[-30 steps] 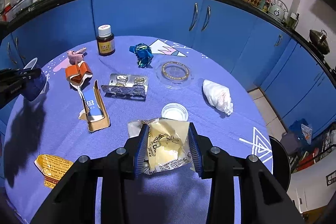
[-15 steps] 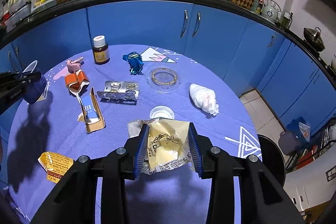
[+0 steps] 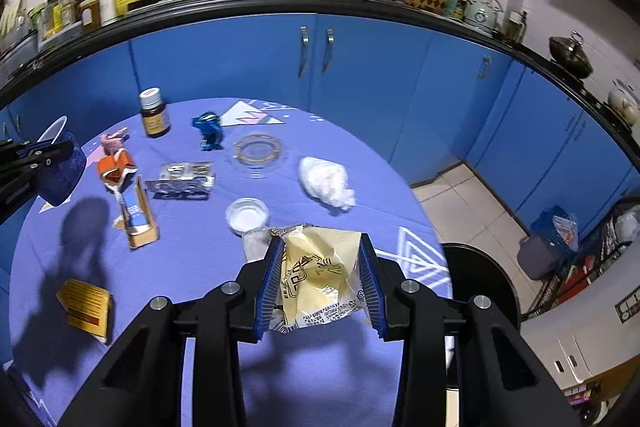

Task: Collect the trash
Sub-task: 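Carry the wrapper to the black bin with the right gripper while the left gripper grasps the white bowl, then open the right gripper over the bin to drop the wrapper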

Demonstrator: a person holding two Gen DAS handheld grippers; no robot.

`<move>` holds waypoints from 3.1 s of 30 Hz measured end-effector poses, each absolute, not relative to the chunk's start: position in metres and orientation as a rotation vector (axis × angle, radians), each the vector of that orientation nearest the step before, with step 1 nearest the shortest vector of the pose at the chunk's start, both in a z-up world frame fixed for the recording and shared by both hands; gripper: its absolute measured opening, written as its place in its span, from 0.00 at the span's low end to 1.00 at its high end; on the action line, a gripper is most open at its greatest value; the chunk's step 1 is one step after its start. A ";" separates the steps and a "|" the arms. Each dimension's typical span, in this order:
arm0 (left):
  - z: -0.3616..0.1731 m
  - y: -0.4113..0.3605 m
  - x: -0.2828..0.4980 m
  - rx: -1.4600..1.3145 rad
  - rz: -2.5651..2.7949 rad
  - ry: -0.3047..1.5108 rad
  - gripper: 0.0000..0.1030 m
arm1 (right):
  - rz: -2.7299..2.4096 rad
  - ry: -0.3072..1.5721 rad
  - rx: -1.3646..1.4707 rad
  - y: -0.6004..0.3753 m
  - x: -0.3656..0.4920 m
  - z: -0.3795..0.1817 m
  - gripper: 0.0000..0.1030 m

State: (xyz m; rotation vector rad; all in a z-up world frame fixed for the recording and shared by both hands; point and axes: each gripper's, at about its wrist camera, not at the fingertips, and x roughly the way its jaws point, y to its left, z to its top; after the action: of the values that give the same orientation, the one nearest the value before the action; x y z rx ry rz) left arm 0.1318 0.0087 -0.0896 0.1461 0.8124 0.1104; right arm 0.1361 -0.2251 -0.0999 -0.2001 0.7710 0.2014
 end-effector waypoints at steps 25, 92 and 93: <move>-0.085 -0.163 0.165 0.285 -0.158 0.810 0.08 | -0.034 0.779 -0.114 -0.364 0.150 -0.107 0.38; -0.081 -0.238 0.202 0.247 -0.297 0.815 0.96 | -0.093 0.757 -0.049 -0.428 0.142 -0.120 0.73; -0.080 -0.229 0.201 0.239 -0.280 0.816 0.96 | -0.077 0.754 -0.055 -0.420 0.143 -0.118 0.74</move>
State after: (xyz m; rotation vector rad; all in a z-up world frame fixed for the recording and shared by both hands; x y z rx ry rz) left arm 0.2010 -0.2286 -0.0804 0.2391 0.8156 -0.2803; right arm 0.1428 -0.4203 -0.1176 -0.0546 0.7542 -0.0770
